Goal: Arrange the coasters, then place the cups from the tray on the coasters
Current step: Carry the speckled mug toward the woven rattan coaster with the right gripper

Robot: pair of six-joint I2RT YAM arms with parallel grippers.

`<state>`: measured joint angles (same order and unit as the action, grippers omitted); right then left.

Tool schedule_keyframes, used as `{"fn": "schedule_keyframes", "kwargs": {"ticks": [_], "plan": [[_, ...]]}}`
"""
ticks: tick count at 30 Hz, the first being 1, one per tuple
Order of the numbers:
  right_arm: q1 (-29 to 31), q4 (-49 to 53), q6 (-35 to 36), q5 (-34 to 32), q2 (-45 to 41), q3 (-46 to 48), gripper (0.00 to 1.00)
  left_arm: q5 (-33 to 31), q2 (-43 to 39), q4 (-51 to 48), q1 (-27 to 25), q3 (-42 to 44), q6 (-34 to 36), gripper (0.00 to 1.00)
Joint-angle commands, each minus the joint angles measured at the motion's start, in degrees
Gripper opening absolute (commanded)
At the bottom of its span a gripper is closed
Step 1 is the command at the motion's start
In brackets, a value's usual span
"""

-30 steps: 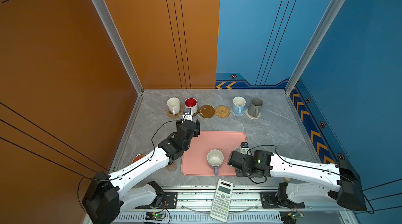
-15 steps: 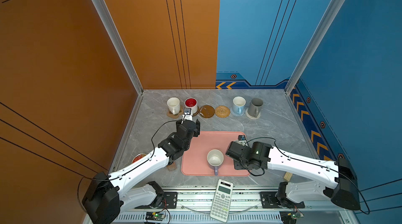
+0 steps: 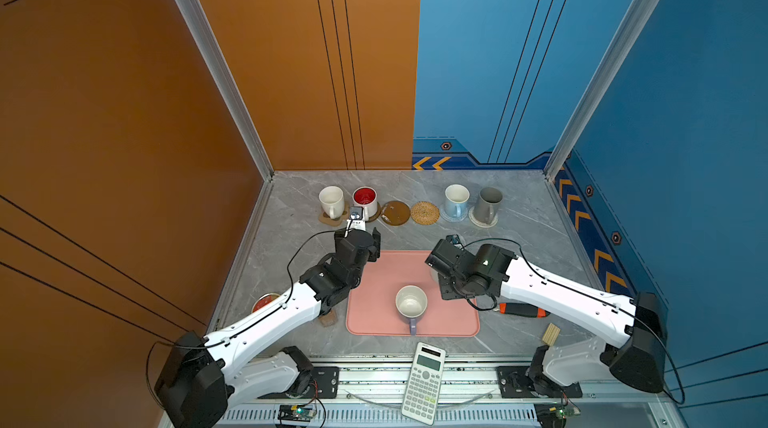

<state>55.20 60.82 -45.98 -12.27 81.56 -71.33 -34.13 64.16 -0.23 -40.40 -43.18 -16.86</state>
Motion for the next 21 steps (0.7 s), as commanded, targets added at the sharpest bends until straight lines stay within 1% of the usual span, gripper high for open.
{"fn": "schedule_keyframes", "kwargs": {"ticks": [1, 11, 21], "plan": [[-1.3, -0.2, 4.7, -3.6, 1.6, -5.0, 0.0, -1.5, -1.1, -1.1, 0.5, 0.2, 0.7, 0.73], [-5.4, -0.7, 11.3, -3.7, 9.2, -14.1, 0.0, -1.5, -1.1, -1.2, 0.9, 0.2, 0.6, 0.73], [-9.5, -3.5, 14.2, -2.4, 13.3, -18.4, 0.0, -1.2, -1.1, -1.0, 1.2, 0.2, 0.6, 0.73]]}}
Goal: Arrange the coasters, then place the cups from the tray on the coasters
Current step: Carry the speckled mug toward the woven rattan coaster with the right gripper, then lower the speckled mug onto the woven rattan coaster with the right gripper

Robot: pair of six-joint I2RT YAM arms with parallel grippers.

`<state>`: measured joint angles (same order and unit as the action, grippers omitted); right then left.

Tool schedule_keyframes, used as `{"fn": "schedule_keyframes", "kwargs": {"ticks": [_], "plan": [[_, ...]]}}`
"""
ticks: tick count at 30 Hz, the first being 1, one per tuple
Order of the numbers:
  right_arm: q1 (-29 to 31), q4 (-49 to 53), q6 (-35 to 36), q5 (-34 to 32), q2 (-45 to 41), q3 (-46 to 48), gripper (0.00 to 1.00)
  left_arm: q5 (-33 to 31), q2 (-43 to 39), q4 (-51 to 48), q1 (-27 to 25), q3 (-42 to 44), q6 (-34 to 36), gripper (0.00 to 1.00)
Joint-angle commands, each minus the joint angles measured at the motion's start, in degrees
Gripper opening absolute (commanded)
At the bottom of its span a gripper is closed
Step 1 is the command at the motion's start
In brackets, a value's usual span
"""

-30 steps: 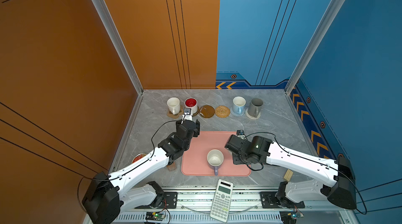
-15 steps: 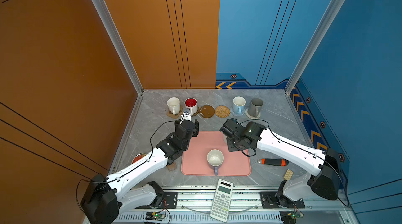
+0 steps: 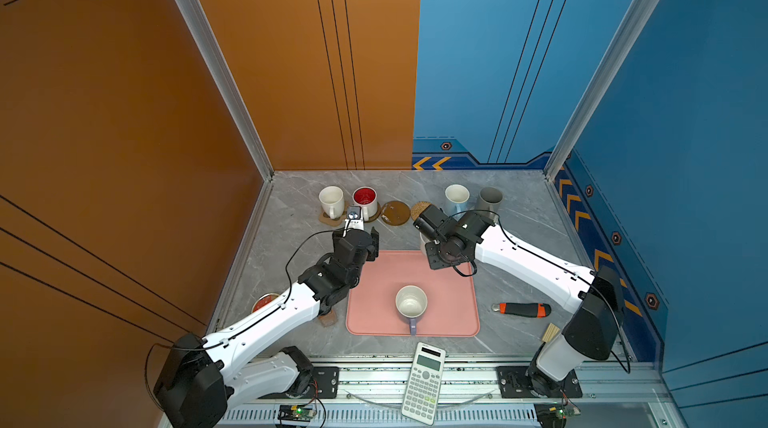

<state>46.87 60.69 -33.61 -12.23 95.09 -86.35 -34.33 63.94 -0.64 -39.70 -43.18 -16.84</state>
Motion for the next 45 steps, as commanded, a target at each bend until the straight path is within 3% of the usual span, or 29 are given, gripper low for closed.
{"fn": "schedule_keyframes", "kwargs": {"ticks": [1, 20, 45], "plan": [[-1.7, -3.9, 2.2, -2.2, 0.0, -3.6, 0.0, -1.0, -0.9, -0.5, 0.5, 0.2, 0.6, 0.73], [-10.1, -5.6, 6.9, 3.1, 9.9, -13.2, 0.0, -0.9, -2.0, -1.0, 1.5, 0.5, 0.9, 0.74], [-14.4, -5.6, 8.5, 7.4, 20.9, -25.2, 0.0, -0.5, -3.2, -1.3, 1.9, 1.0, 0.8, 0.74]]}}
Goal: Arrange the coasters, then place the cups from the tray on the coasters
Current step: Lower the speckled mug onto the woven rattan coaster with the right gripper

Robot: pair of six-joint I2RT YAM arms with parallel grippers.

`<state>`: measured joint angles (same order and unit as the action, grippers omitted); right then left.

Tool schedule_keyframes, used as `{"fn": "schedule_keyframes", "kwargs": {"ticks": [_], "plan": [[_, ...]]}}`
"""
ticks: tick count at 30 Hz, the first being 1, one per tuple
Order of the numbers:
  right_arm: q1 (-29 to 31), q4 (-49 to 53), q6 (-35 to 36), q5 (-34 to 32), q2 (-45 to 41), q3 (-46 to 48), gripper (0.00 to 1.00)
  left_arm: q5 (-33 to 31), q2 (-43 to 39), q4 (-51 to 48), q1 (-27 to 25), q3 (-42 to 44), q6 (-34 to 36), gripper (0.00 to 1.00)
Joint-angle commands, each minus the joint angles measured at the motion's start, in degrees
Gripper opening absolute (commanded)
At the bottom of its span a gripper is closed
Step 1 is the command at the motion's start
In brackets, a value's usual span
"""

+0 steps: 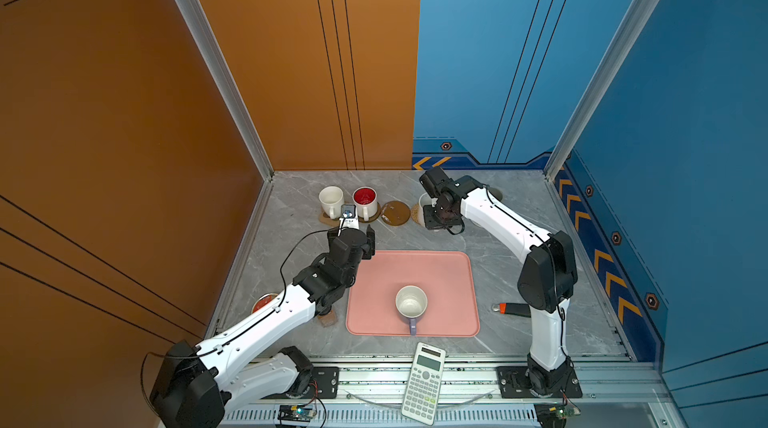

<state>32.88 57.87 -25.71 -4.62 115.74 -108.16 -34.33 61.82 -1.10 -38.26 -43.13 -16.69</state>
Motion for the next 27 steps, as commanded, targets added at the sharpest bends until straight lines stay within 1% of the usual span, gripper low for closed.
{"fn": "schedule_keyframes", "kwargs": {"ticks": [1, 11, 27], "plan": [[-0.6, -2.7, 0.6, -0.1, 0.7, -3.9, 0.0, -0.6, -1.0, -1.0, 0.7, 0.9, 0.6, 0.74], [-1.6, -2.6, 0.5, -0.1, 6.4, -9.0, 0.0, -0.7, -2.3, -1.6, 0.8, 1.2, 0.4, 0.74], [-2.9, -0.5, 0.0, -1.3, 14.8, -19.9, 0.0, -0.8, -3.0, -1.7, 0.9, 1.3, 0.4, 0.74]]}}
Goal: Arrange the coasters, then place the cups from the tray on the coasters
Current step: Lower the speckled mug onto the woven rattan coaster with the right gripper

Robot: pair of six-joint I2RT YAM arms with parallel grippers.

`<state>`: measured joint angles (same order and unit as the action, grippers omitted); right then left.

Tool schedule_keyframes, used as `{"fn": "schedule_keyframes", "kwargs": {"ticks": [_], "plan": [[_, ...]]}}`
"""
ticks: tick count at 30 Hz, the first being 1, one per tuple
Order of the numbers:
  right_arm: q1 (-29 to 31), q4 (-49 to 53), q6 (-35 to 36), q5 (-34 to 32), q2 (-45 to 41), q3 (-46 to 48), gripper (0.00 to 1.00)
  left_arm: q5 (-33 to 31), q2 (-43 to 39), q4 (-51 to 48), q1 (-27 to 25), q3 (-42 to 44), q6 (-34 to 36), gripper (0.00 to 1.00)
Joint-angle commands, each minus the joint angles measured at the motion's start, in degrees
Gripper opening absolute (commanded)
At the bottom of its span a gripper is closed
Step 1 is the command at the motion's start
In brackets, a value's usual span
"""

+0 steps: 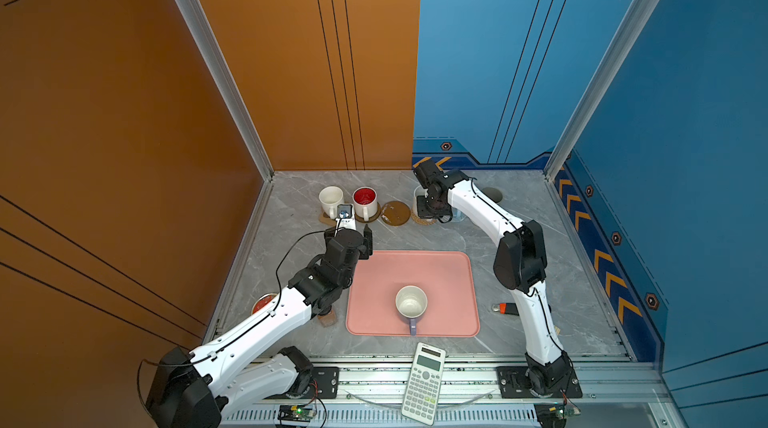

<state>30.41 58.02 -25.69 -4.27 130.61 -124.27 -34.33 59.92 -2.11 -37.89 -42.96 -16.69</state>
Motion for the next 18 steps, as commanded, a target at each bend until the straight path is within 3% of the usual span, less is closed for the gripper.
{"fn": "schedule_keyframes", "kwargs": {"ticks": [1, 18], "plan": [[-0.5, -0.5, -0.1, -1.8, 0.3, -4.0, 0.0, -0.7, -1.1, -0.6, 0.4, 1.1, 0.4, 0.74], [-1.7, -0.4, -0.4, -2.3, 4.1, -7.0, 0.0, 0.5, -0.9, 0.4, 0.7, 1.2, 0.3, 0.74]]}}
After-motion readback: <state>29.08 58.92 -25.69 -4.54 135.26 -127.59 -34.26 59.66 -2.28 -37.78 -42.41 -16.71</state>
